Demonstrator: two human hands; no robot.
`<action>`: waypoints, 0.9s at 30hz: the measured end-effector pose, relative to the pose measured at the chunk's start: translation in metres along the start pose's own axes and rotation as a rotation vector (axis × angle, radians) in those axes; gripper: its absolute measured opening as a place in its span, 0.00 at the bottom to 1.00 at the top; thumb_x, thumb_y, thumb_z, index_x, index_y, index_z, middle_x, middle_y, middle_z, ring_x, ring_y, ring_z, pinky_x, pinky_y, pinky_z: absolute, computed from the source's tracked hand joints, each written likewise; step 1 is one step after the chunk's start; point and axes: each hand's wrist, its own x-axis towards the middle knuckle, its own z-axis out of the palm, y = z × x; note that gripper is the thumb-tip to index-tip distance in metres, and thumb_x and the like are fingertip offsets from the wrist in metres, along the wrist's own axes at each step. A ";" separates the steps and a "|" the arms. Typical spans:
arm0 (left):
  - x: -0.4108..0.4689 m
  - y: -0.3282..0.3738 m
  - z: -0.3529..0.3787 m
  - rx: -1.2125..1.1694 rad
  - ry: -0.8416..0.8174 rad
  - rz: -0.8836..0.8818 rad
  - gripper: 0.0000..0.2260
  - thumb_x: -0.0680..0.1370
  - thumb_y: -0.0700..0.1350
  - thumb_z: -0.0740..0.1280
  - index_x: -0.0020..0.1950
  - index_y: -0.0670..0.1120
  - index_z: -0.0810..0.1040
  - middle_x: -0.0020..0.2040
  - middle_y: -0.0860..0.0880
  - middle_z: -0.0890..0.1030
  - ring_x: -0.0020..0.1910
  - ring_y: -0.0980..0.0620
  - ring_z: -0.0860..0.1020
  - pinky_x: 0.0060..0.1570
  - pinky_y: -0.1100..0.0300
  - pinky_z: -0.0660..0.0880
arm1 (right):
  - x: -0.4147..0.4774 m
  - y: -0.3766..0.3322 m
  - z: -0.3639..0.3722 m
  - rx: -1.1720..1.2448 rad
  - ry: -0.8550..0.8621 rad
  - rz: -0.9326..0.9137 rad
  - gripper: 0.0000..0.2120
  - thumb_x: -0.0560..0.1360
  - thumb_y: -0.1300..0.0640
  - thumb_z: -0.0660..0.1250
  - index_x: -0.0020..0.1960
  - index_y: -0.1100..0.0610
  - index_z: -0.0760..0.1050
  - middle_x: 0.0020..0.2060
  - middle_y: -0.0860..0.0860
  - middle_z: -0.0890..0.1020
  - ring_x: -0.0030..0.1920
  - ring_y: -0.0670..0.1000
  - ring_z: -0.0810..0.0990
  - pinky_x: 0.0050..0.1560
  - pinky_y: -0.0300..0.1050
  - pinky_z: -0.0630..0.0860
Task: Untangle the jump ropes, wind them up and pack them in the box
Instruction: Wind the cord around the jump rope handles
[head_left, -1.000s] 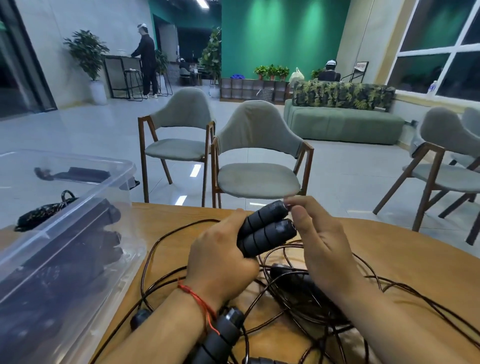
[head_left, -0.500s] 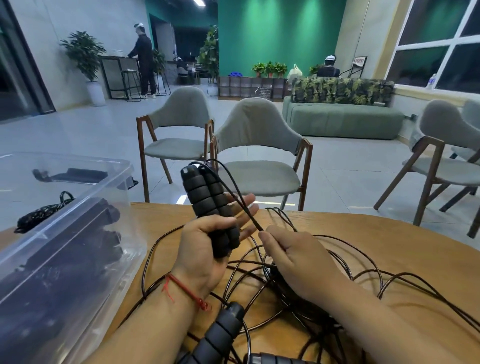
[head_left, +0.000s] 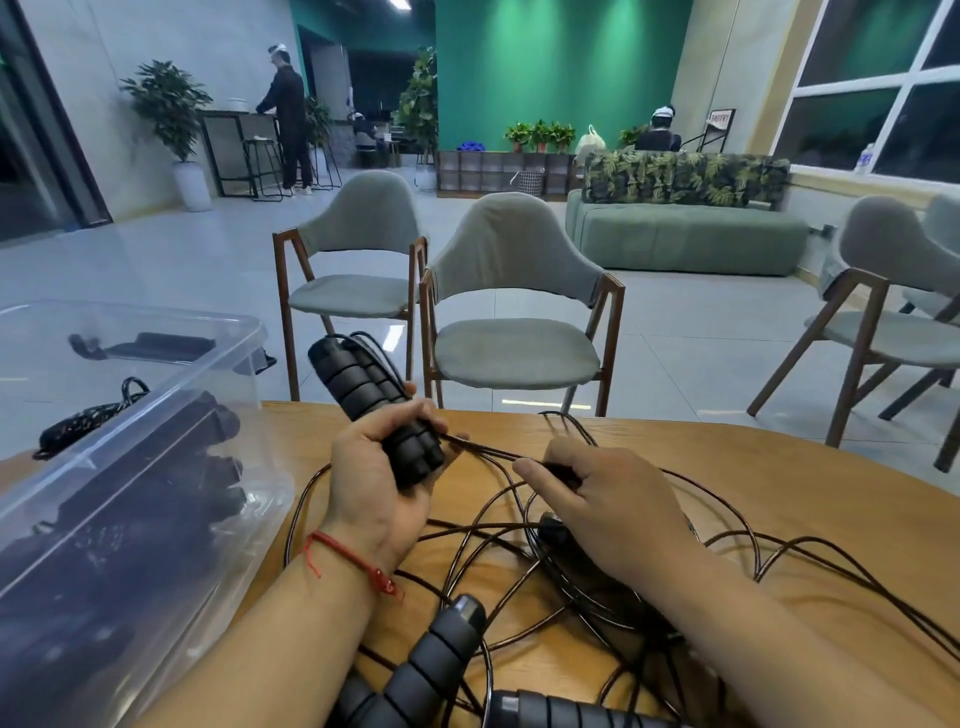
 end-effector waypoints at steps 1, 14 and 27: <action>0.002 0.002 -0.001 -0.016 0.034 0.008 0.16 0.74 0.37 0.68 0.61 0.45 0.74 0.39 0.48 0.77 0.40 0.49 0.78 0.62 0.39 0.77 | 0.001 0.001 -0.001 -0.015 0.032 0.011 0.18 0.81 0.31 0.60 0.40 0.42 0.72 0.32 0.43 0.77 0.35 0.42 0.76 0.33 0.35 0.63; 0.011 -0.005 -0.008 0.556 0.215 0.194 0.25 0.78 0.68 0.66 0.63 0.49 0.72 0.43 0.47 0.77 0.41 0.51 0.81 0.39 0.46 0.84 | 0.022 0.034 -0.072 0.178 0.095 0.000 0.19 0.75 0.33 0.72 0.37 0.47 0.80 0.29 0.44 0.78 0.32 0.46 0.75 0.35 0.47 0.72; -0.015 -0.022 -0.004 1.498 -0.181 0.139 0.40 0.65 0.86 0.51 0.66 0.61 0.67 0.49 0.54 0.81 0.44 0.55 0.81 0.40 0.57 0.75 | 0.010 -0.019 -0.057 0.445 0.180 -0.172 0.08 0.78 0.52 0.77 0.43 0.51 0.81 0.29 0.34 0.76 0.34 0.39 0.78 0.35 0.27 0.69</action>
